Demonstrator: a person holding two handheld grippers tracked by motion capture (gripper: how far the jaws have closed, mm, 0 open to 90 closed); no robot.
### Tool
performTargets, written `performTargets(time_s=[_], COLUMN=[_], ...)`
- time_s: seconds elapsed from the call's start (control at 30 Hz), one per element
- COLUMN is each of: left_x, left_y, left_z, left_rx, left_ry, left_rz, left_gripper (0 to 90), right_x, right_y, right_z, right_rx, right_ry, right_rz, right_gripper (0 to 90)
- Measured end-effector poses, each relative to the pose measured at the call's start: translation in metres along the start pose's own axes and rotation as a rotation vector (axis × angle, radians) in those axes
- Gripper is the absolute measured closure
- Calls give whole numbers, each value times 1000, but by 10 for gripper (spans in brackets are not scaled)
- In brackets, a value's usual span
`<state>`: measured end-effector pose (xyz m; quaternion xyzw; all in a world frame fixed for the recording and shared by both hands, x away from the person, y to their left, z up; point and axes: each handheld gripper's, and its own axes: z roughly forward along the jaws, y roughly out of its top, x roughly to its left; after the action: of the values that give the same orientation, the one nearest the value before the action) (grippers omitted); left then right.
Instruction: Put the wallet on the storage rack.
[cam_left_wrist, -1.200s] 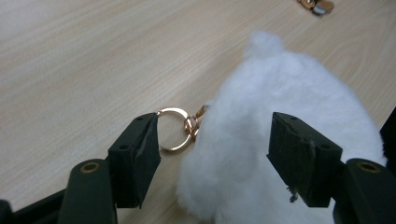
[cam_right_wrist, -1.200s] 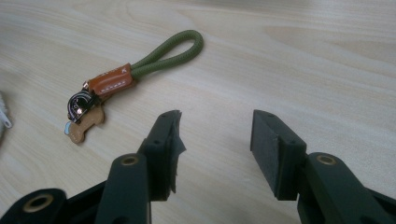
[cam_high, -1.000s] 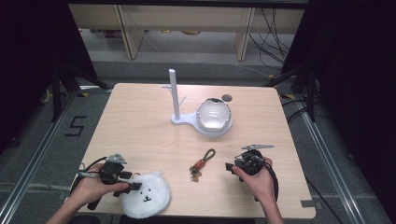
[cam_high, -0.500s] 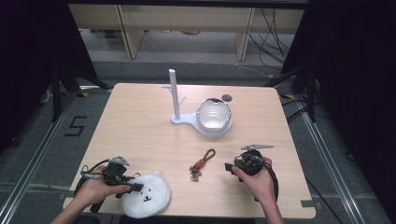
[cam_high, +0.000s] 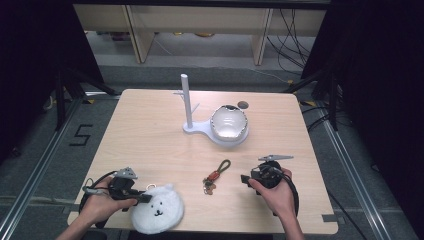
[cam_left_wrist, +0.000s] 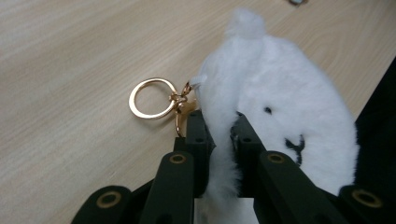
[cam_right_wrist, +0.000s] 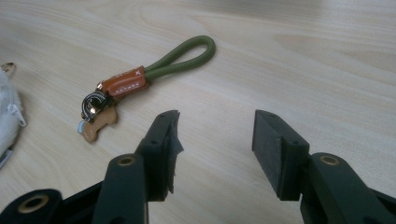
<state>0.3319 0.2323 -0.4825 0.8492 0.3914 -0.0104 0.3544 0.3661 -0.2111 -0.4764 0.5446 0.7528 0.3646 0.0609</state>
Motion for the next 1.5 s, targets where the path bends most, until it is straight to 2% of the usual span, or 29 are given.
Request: performTargets(time_s=[0.03,0.1,0.13,0.17,0.2,0.3,0.37,0.4,0.43,0.47,0.53,0.57,0.6,0.63,0.67,0.77,0.83,0.87,0.9,0.93,1.07,1.13,1.17,1.2,1.23,1.27,1.37,1.43,1.5], left_x=[-1,-2,-5,-7,-8,-12,-15,-16,-18,-19,-22,-22,-25,-25,-28,-31,-33,-34,-35,-37,-41,-43,-44,-45,-46,-46,-49,-50,-50], left_y=[1,3,7,9,11,19,24,27,30,33,40,40,46,46,53,64,70,74,77,81,93,99,101,103,106,107,113,117,120], left_z=[-1,-2,-5,-6,-7,-10,-11,-11,-11,-11,-10,-10,-8,-8,-6,-2,0,1,2,4,7,10,11,12,13,14,18,21,24], left_rx=[-16,-31,-53,-75,-82,-116,-138,-143,-157,-165,-173,-173,-188,-188,-193,-213,-225,-224,-230,-233,-233,-237,-238,-238,-235,-239,-238,-240,-241], left_ry=[-4,-11,-17,-15,-20,-24,-20,-18,-20,-21,-18,-18,-31,-31,-26,-23,-17,-26,-21,-24,-18,-21,-17,-15,-14,-14,-18,-19,-27], left_rz=[0,3,15,16,28,44,55,66,73,79,106,106,120,120,143,169,179,190,195,206,241,249,254,261,267,272,289,301,309], left_gripper=[806,807,808,809,809,811,811,812,812,812,812,812,812,812,812,812,812,812,812,812,812,812,812,812,812,812,812,812,811], right_x=[-2,-1,-3,-2,0,1,1,2,7,8,8,5,6,6,7,10,13,13,13,14,16,17,18,18,19,22,25,29,30], right_y=[2,3,3,3,4,4,5,5,5,5,6,8,8,8,9,11,11,12,13,13,16,18,19,20,20,21,24,25,26], right_z=[-3,-4,-3,-4,-5,-5,-4,-4,-6,-6,-5,-5,-5,-5,-5,-6,-4,-5,-6,-6,-6,-8,-8,-8,-8,-10,-8,-9,-7], right_rx=[41,43,13,21,35,30,13,17,35,46,24,20,16,16,14,10,-21,-4,2,2,-14,-19,-14,-26,-21,-7,-11,-2,-4], right_ry=[46,46,56,66,69,60,84,87,86,70,91,95,104,104,98,119,104,104,137,132,154,142,149,161,156,105,138,142,154], right_rz=[-11,-11,-53,-45,-13,-21,-42,-36,12,29,-1,-38,-42,-42,-44,-38,-45,-58,-50,-47,-74,-89,-72,-97,-91,-85,-95,-93,-112], right_gripper=[516,516,516,516,516,516,516,516,516,516,516,516,516,516,516,516,516,515,514,513,511,508,507,506,504,501,490,481,473])
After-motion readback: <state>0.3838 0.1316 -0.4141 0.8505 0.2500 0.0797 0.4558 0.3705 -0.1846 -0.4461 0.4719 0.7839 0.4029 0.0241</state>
